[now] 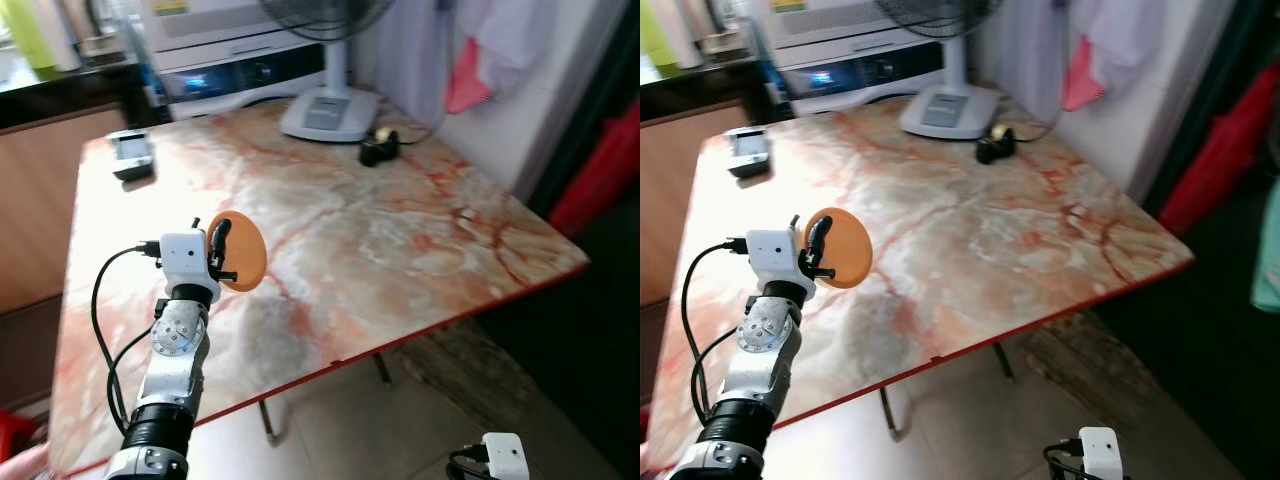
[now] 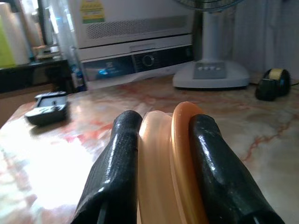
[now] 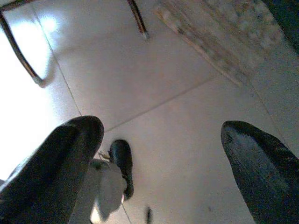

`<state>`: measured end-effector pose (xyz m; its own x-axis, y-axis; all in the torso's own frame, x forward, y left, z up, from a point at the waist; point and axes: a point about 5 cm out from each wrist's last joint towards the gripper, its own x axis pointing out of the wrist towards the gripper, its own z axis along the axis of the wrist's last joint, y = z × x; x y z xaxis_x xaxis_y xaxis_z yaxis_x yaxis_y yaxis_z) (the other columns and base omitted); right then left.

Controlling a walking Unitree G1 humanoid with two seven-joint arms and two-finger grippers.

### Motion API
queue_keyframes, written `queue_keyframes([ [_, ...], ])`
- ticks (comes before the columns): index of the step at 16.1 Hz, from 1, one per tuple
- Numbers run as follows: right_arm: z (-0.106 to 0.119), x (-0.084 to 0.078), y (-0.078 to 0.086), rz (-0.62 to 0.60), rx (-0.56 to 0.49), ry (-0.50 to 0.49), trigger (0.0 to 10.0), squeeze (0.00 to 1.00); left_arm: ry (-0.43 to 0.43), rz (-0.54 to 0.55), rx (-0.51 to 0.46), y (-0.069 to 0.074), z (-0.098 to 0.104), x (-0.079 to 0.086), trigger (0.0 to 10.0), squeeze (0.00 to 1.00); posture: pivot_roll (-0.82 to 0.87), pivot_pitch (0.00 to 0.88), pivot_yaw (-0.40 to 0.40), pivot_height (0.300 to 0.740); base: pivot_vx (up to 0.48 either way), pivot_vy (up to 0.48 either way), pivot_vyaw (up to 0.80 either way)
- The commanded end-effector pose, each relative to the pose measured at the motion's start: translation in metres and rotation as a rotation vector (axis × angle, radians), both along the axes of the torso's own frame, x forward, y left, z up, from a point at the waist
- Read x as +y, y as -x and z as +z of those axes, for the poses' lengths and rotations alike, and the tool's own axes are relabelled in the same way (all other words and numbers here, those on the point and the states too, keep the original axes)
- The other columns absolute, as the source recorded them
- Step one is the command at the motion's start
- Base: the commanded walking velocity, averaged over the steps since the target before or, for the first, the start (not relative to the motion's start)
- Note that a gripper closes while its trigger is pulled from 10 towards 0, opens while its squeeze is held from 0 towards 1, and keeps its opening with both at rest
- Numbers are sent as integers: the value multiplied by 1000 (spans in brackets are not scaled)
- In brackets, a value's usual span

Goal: Restocking fridge

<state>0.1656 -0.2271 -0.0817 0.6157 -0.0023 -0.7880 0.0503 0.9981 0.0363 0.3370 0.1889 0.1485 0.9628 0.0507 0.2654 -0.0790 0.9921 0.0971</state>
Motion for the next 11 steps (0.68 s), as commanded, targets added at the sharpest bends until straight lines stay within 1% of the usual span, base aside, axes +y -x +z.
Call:
queue_keyframes([
  [1,-1,0,1,5,13,2,10000,0,-36,10,-37,-2,11,3,10000,0,5,0,34,740,0,0,-800],
  [3,-1,0,1,5,13,2,10000,0,-36,10,-37,-2,11,3,10000,0,5,0,34,740,0,0,-800],
  [4,-1,0,1,10,13,-1,10000,0,-67,9,-50,-2,14,2,10000,0,9,0,34,740,0,-368,-800],
  [5,0,0,0,12,13,-2,10000,0,-80,9,-56,-2,15,2,10000,0,9,0,34,740,0,-368,-800],
  [11,0,0,0,12,14,-2,10000,0,-83,11,-56,-2,15,1,10000,0,9,0,34,740,0,-368,-800],
])
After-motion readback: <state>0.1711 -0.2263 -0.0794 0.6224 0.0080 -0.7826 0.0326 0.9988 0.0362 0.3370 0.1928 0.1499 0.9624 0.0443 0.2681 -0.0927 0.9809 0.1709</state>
